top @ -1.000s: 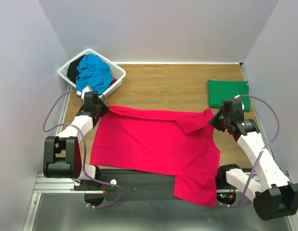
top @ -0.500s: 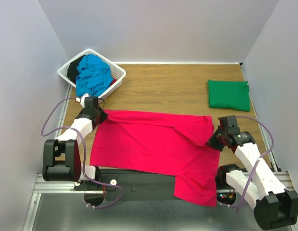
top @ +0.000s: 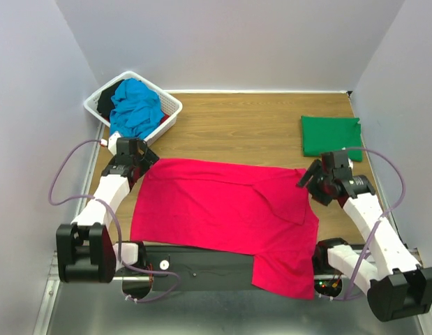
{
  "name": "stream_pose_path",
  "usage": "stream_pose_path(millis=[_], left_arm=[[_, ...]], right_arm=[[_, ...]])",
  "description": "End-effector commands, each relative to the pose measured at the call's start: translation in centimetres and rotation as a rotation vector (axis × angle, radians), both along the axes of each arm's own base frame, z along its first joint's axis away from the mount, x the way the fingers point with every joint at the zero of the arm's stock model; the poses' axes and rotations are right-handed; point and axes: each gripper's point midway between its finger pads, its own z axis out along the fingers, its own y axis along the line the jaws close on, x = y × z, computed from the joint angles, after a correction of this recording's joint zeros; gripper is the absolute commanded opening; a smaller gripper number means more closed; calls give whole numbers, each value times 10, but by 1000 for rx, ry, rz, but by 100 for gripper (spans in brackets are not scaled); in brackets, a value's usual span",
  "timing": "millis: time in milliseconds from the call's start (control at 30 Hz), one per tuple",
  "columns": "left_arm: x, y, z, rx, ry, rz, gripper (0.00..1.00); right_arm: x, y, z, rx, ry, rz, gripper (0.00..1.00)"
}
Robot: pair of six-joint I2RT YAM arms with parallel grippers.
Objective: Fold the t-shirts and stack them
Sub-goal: Fold the tshirt
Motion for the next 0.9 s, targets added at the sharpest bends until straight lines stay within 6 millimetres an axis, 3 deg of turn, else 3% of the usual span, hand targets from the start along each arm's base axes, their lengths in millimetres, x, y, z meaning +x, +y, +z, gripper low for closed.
stream_pose_path(millis=[0, 100, 133, 233, 267, 333, 533, 700, 867], left_arm=[[11, 0, 51, -8, -151, -1, 99], [25, -27, 58, -70, -198, -114, 99], [31, -33, 53, -67, -186, -147, 99], [42, -56, 45, -86, -169, -220, 99], [45, -61, 32, -87, -133, -236, 99], [51, -69, 26, -94, -118, -259, 98], [63, -58, -11, -37, -43, -211, 98], [69, -46, -36, 0, 30, -165, 98], [62, -28, -47, 24, 64, -110, 98]], right_arm=[[51, -19, 28, -142, -151, 19, 74], [77, -29, 21, -215, -122, -20, 73], [83, -32, 5, -241, -64, -24, 69], [100, -39, -9, -296, -37, -47, 54], [105, -39, -12, -299, -34, -49, 50], [117, -33, -28, -281, -22, -29, 42], [139, -30, -65, -289, 21, -14, 40], [143, -48, -91, -340, 89, -69, 36], [148, -65, -96, -370, 105, -129, 34]])
